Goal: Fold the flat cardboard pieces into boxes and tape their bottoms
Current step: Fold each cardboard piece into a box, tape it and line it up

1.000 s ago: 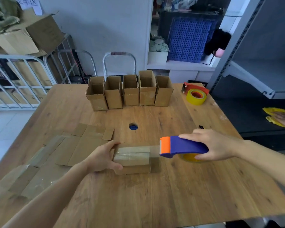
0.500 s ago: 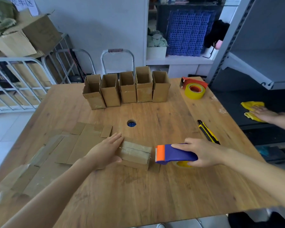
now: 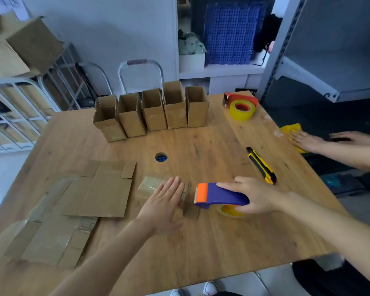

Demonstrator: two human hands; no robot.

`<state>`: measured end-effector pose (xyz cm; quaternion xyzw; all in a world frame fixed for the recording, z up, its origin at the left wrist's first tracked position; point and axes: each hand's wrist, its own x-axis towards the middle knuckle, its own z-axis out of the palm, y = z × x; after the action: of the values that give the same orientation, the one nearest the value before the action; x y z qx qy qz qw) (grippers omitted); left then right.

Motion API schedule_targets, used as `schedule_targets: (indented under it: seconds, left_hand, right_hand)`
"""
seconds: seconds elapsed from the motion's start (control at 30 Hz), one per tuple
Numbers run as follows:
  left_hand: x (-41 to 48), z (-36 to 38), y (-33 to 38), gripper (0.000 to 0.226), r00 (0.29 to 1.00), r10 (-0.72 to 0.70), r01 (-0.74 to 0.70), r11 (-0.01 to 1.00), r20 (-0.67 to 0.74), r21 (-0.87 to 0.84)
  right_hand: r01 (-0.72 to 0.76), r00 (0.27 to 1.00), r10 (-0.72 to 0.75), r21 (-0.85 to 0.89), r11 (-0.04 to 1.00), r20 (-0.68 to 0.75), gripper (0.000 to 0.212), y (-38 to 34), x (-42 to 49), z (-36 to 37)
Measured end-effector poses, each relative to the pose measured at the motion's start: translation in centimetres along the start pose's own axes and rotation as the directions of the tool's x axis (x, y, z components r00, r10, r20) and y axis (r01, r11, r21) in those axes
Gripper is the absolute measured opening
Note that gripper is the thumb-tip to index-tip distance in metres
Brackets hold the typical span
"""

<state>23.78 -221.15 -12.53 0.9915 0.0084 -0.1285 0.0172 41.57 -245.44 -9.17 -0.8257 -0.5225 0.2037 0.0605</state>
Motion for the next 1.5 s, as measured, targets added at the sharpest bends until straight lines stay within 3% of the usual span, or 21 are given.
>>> schedule_targets:
  seconds: [0.13,0.33,0.6,0.73,0.87,1.03,1.2,1.33,1.4,1.5]
  left_hand:
    - [0.1,-0.1,0.1,0.101,1.000,0.008,-0.008,1.000,0.002,-0.006]
    - [0.2,-0.3,-0.2,0.101,0.999,0.026,-0.025,1.000,0.038,-0.014]
    - [0.1,-0.4,-0.5,0.101,0.998,0.036,-0.035,0.999,0.045,-0.028]
    - [0.4,-0.9,-0.4,0.101,0.999,-0.010,0.020,0.964,0.037,-0.266]
    - [1.0,-1.7,0.7,0.059,0.983,-0.179,0.140,0.857,-0.031,-0.496]
    - [2.0,-1.6,3.3,0.057,0.932,-0.352,0.293,0.868,-0.081,-0.401]
    - [2.1,-1.9,3.2,0.060,0.932,-0.354,0.308,0.885,-0.076,-0.348]
    - [2.1,-1.9,3.4,0.059,0.933,-0.352,0.310,0.895,-0.078,-0.321]
    - [2.1,-2.0,3.4,0.059,0.933,-0.351,0.313,0.895,-0.071,-0.319]
    - [2.0,-2.2,3.6,0.058,0.936,-0.347,0.315,0.901,-0.059,-0.299]
  right_hand:
    - [-0.028,0.998,0.032,0.067,0.997,-0.061,0.079,0.4,-1.7,-0.9]
    - [-0.006,0.996,0.008,0.017,1.000,-0.091,0.081,-0.5,-3.4,-1.1]
    - [-0.035,0.999,0.036,-0.022,0.999,0.037,0.080,-1.4,-3.4,-1.9]
    - [-0.032,0.996,0.039,-0.076,0.997,0.084,0.077,-1.8,-2.5,-1.8]
    - [-0.034,0.992,0.046,-0.103,0.994,0.120,0.076,-2.5,-1.7,-1.5]
    - [-0.061,0.982,0.080,-0.117,0.991,0.171,0.073,-4.1,-0.7,-1.4]
    - [-0.039,0.980,0.069,-0.160,0.986,0.189,0.037,-6.5,1.4,-2.0]
    - [-0.027,0.979,0.063,-0.186,0.982,0.191,0.029,-7.6,2.8,-3.2]
    - [-0.042,0.976,0.074,-0.155,0.987,0.206,0.031,-7.6,3.0,-3.3]
    - [-0.139,0.964,0.150,-0.066,0.988,0.220,0.058,-7.4,2.8,-3.4]
